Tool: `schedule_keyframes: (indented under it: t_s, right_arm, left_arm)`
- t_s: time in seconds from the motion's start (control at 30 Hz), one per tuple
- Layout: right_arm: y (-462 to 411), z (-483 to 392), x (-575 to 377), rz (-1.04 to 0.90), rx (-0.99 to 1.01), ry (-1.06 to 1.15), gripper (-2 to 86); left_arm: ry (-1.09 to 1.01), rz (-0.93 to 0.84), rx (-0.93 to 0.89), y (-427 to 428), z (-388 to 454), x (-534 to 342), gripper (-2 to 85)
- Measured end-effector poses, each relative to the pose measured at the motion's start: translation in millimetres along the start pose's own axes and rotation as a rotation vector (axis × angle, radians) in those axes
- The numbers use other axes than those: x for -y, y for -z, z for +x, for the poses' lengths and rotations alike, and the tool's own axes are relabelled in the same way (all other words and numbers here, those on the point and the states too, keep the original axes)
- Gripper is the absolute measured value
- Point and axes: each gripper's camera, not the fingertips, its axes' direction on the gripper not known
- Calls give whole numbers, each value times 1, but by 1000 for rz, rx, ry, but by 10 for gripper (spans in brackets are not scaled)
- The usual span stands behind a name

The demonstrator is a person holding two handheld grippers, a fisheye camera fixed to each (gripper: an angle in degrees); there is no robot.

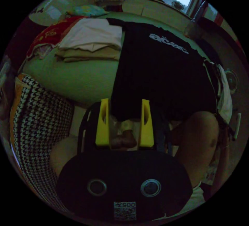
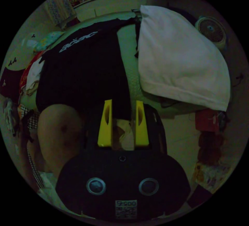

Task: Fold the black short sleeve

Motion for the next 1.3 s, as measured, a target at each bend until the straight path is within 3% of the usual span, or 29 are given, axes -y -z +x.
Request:
schedule_keyframes:
  t_s: [0.33, 0.73, 0.93, 1.1, 1.3]
  right_arm:
    - [46, 28, -127, -7, 18, 18, 0]
    - [120, 54, -246, 65, 115, 19, -17]
    - [177, 57, -281, 149, 164, 65, -17]
    - [231, 57, -298, 269, 160, 100, -17]
    - [284, 70, -323, 335, 141, 65, -16]
  left_arm:
    - [43, -75, 48, 43, -16, -86, 155]
    - [-65, -112, 95, 131, -2, -173, 51]
    - [-112, -4, 42, 218, -5, -213, 22]
    - [-138, 191, -19, 329, -9, -227, 15]
    - [-207, 240, -112, 418, -1, -242, 11]
